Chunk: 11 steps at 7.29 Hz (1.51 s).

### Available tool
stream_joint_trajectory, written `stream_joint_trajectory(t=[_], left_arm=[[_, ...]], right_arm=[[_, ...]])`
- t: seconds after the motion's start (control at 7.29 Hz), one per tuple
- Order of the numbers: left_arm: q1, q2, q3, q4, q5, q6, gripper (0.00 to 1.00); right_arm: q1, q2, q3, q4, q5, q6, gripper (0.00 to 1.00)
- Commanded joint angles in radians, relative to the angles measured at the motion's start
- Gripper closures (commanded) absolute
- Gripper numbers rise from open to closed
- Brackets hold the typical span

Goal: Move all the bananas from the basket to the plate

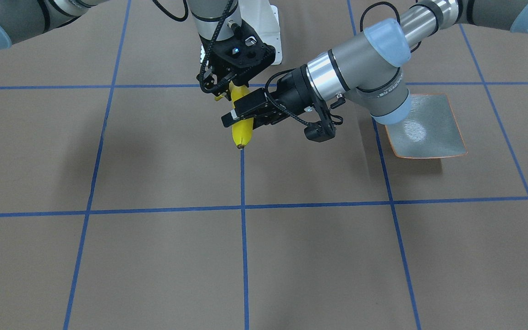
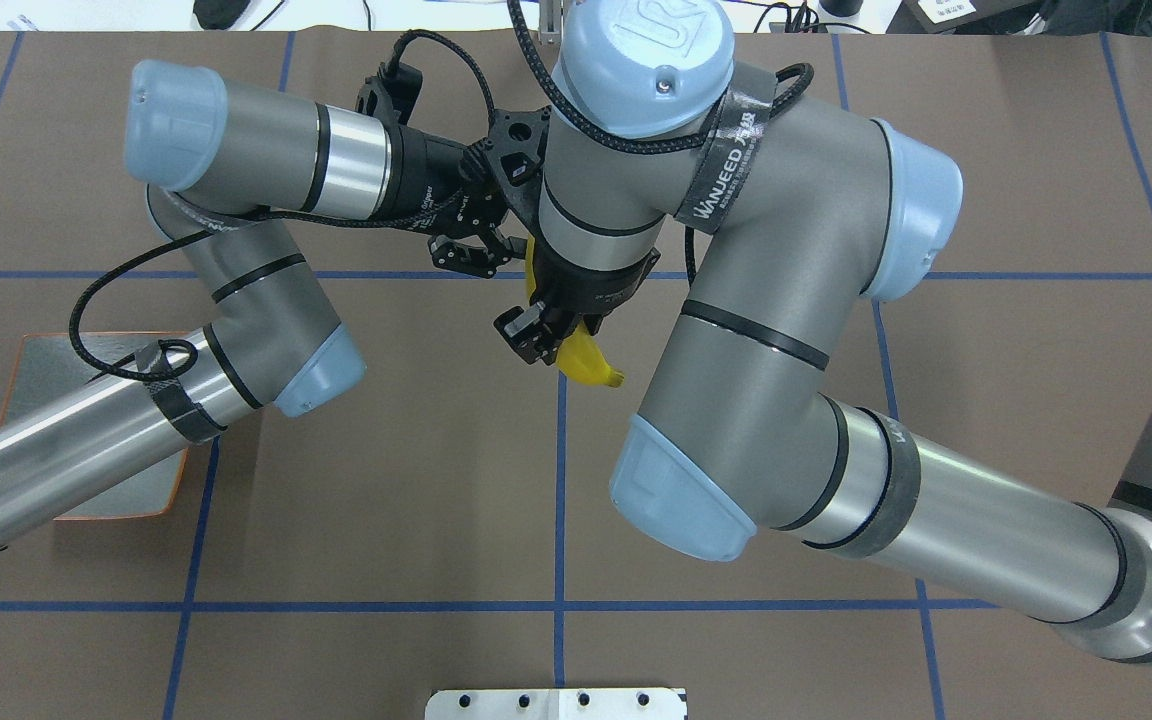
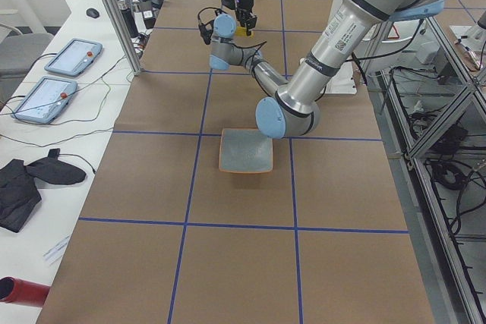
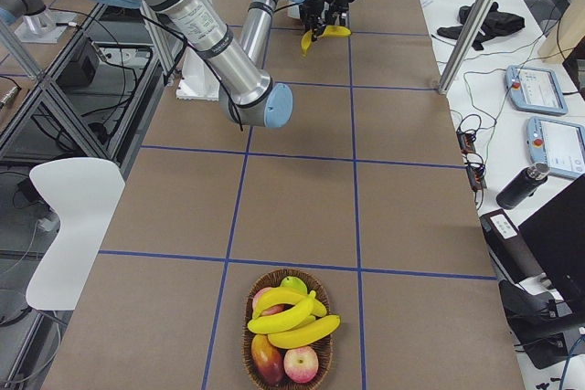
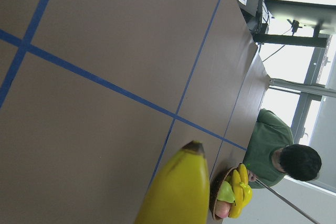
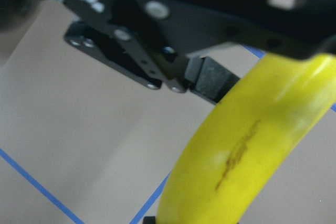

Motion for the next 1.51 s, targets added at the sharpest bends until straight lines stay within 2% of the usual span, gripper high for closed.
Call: stream_joint_trajectory(t=[0.0, 0.69, 1.23, 1.37], left_arm=[[0.001, 0.0, 0.015, -0.002, 0.003, 0.0, 0.09], [0.004, 0.01, 0.003, -0.005, -0.005, 0.003, 0.17], [0.015, 0.049, 0.001, -0.046, -0.008, 0.004, 0.31], [0.015, 0.049, -0.003, -0.049, -0.008, 0.004, 0.32]], right_arm=[[0.001, -0.001, 0.007, -0.002, 0.002, 0.0, 1.0], [0.0, -0.001, 0.005, -0.002, 0.002, 0.0, 1.0], [0.001, -0.006, 0.007, -0.002, 0.002, 0.0, 1.0], [0.001, -0.007, 0.007, 0.0, 0.002, 0.0, 1.0]])
